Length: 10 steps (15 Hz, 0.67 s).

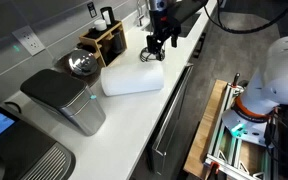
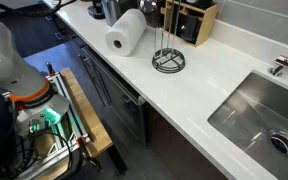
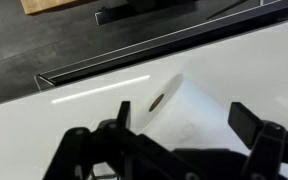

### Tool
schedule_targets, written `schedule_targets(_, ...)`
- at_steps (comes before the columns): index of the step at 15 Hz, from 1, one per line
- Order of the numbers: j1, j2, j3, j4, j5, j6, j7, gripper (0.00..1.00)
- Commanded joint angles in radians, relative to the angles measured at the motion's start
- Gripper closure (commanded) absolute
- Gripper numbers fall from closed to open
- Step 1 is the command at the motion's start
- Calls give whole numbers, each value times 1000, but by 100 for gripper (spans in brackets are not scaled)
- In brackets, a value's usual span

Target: Pick up the roll of kitchen paper and place it right side up on the kitchen counter

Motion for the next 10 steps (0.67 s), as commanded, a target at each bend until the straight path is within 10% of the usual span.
schedule_targets(1,19,3,-16,2,-8,-2,8,0)
schedule_targets(10,10,25,-80,-26,39,48,-53,0)
